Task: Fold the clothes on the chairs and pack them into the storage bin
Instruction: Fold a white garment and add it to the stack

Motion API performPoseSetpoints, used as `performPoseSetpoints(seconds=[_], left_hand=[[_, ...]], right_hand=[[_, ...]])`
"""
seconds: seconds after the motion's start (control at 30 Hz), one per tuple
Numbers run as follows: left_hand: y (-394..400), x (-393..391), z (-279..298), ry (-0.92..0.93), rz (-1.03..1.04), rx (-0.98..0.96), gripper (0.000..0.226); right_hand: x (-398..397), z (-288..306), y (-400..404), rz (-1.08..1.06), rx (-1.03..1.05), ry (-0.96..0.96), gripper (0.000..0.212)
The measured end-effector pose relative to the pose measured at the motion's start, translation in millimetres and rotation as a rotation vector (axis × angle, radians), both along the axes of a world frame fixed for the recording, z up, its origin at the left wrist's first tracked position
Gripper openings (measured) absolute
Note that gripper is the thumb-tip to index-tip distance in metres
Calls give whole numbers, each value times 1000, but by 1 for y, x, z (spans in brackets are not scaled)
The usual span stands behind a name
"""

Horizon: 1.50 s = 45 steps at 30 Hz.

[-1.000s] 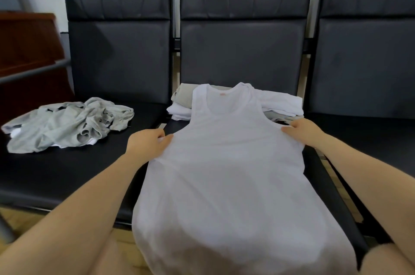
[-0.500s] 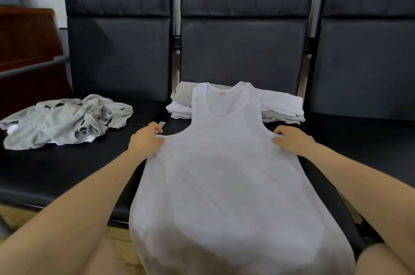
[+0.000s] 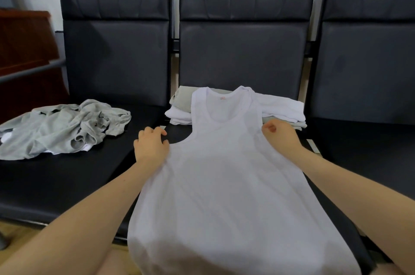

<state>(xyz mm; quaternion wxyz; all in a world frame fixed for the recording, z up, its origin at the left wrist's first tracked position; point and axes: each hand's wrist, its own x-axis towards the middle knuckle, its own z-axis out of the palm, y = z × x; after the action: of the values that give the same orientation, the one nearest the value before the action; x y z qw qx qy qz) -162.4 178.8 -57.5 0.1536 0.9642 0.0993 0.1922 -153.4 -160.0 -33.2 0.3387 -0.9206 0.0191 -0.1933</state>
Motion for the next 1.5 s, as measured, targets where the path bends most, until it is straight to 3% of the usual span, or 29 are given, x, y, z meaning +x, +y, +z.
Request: performPoseSetpoints(seconds=[0.17,0.23,0.3,0.47,0.67,0.83,0.97,1.03,1.1,1.17,1.23,1.33,1.4,1.5], left_hand=[[-35,40,31,-35,-39,-471,18],[-47,61,46,-9,-70,-571,10],[-56,86,57,9,-75,-638,20],[-70,140,57,107,-145,-613,22],[-82,188,49,144,-81,-497,36],[-95,202,56,258,-69,-614,33],[-91,183,72,113,-38,-863,36],[-83,172,84,68,-66,-1038,28],[-78,153,101,19,-103,-1267,15],[-73,135,117,17,-63,-1366,11],[-69,109,123,78,-45,-1346,15],[-63,71,104,102,-65,-1380,20],[-63,37,74,82,-161,-1416,14],[-58,-10,36,174,-257,-1284,24]], right_hand=[[31,29,5,-5,28,46,31],[50,42,5,-52,61,60,29],[72,51,5,-95,63,91,35],[119,46,2,-151,37,135,43],[169,45,11,-198,230,216,51],[186,52,28,-129,344,304,33],[170,67,32,-88,704,199,24],[153,80,32,-49,854,172,17],[128,91,29,-1,1061,180,30],[106,96,26,67,1181,185,20],[77,96,24,108,1211,179,11],[35,81,13,173,1161,207,19],[10,58,4,219,1053,263,18],[-24,19,-10,293,807,329,13]])
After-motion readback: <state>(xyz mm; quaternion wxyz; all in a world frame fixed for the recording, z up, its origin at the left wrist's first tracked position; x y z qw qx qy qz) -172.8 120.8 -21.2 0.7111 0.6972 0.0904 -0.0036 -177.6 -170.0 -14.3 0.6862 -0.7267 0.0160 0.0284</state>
